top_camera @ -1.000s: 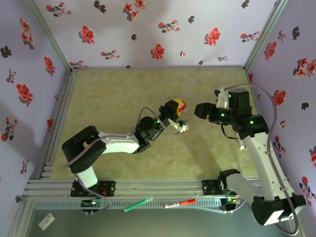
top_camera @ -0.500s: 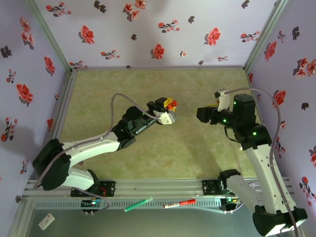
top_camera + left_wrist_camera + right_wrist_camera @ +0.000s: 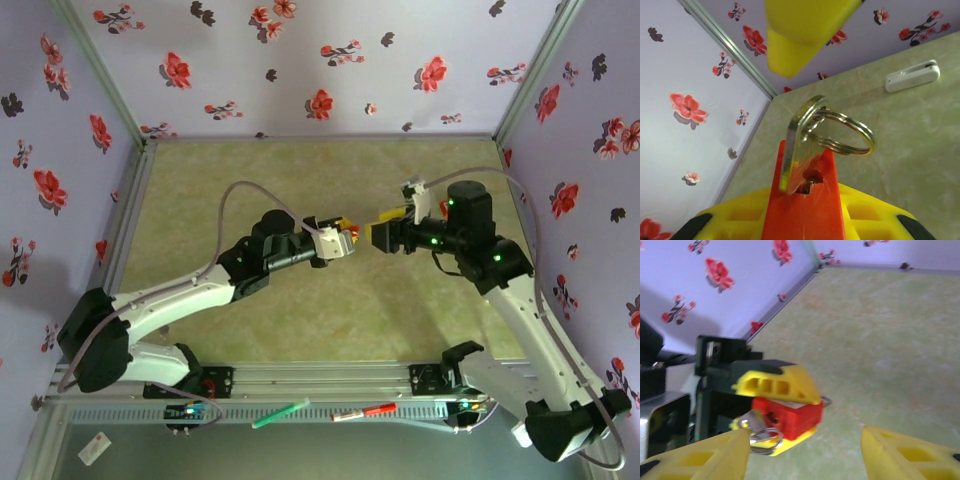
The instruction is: Unlock with the key
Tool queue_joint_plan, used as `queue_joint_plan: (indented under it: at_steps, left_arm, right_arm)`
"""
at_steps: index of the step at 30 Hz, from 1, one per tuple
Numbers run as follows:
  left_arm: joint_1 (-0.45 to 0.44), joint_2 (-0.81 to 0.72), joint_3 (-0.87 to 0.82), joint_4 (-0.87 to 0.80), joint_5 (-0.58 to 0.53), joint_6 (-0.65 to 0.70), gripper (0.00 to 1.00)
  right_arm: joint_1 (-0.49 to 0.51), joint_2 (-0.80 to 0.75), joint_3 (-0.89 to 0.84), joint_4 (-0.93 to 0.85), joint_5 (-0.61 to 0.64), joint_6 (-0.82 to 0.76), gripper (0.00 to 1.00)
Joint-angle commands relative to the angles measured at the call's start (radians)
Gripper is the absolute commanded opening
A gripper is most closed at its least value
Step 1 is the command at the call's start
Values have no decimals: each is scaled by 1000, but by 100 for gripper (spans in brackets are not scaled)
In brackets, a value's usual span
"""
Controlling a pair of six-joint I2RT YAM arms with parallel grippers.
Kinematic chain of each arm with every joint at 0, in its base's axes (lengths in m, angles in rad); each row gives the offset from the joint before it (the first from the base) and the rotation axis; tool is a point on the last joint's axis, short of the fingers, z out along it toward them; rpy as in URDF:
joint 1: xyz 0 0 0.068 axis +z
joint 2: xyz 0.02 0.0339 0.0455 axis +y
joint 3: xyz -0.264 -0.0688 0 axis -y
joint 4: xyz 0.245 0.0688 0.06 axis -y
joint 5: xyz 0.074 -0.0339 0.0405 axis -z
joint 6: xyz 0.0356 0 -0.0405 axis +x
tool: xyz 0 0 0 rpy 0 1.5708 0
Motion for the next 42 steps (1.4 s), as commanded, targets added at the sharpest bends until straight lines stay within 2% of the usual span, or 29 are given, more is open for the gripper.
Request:
queue_joint_plan:
  at_steps: [1, 8, 15, 27, 32, 35, 42]
  left_arm:
    - [11, 1, 54, -35, 61, -46, 0]
    - [13, 6, 67, -59, 68, -52, 0]
    - [15, 26, 82, -68, 67, -57, 0]
    - [17, 47, 99, -78, 71, -53, 0]
    - [17, 56, 102, -69, 44, -50, 0]
    - [17, 63, 95, -32, 8, -58, 0]
    - [31, 80, 86, 37, -33, -103, 0]
  right_arm:
    - [21, 7, 31, -41, -30, -44, 61]
    - [70, 17, 36, -31, 28, -35, 60]
    - [115, 44, 46, -39, 102, -21, 53]
    - [130, 81, 58, -26, 151, 27, 33]
    - [137, 112, 92, -49, 169, 84, 18]
    - [140, 141, 113, -65, 176, 152, 13]
    - [142, 166, 131, -91, 214, 289, 14]
